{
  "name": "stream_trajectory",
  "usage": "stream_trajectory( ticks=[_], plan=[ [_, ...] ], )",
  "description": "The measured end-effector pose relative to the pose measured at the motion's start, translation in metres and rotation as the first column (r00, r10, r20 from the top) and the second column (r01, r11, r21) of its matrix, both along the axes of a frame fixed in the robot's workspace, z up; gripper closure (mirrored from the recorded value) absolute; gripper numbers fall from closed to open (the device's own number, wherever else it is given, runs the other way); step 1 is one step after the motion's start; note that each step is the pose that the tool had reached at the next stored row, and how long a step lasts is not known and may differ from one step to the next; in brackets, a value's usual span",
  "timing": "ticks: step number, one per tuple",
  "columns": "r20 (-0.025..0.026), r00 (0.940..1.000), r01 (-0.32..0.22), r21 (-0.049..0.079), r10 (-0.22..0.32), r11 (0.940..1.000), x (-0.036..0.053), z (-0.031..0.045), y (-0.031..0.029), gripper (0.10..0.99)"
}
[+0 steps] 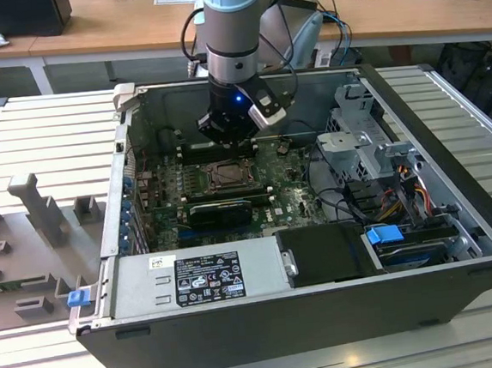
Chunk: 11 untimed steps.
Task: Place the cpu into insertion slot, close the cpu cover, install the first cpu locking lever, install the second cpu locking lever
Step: 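Install the first cpu locking lever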
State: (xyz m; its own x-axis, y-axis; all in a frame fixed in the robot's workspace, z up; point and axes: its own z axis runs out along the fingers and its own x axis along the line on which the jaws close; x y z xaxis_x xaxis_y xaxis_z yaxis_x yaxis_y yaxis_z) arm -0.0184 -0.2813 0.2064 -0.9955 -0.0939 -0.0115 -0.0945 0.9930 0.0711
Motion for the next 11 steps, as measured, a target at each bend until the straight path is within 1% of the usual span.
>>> stream_trajectory(
  ticks=[5, 9, 11],
  plan=[
    [0.0000, 1.0000, 0.000, -0.005, 0.000, 1.0000, 0.0007, -0.0016, 0.0000, 0.980],
    [0.0001, 1.0000, 0.000, -0.019, 0.000, 0.9998, 0.0009, -0.0026, 0.0000, 0.980],
    [0.0002, 1.0000, 0.000, -0.022, 0.000, 0.9998, 0.0010, -0.0034, 0.0000, 0.980]
  ],
)
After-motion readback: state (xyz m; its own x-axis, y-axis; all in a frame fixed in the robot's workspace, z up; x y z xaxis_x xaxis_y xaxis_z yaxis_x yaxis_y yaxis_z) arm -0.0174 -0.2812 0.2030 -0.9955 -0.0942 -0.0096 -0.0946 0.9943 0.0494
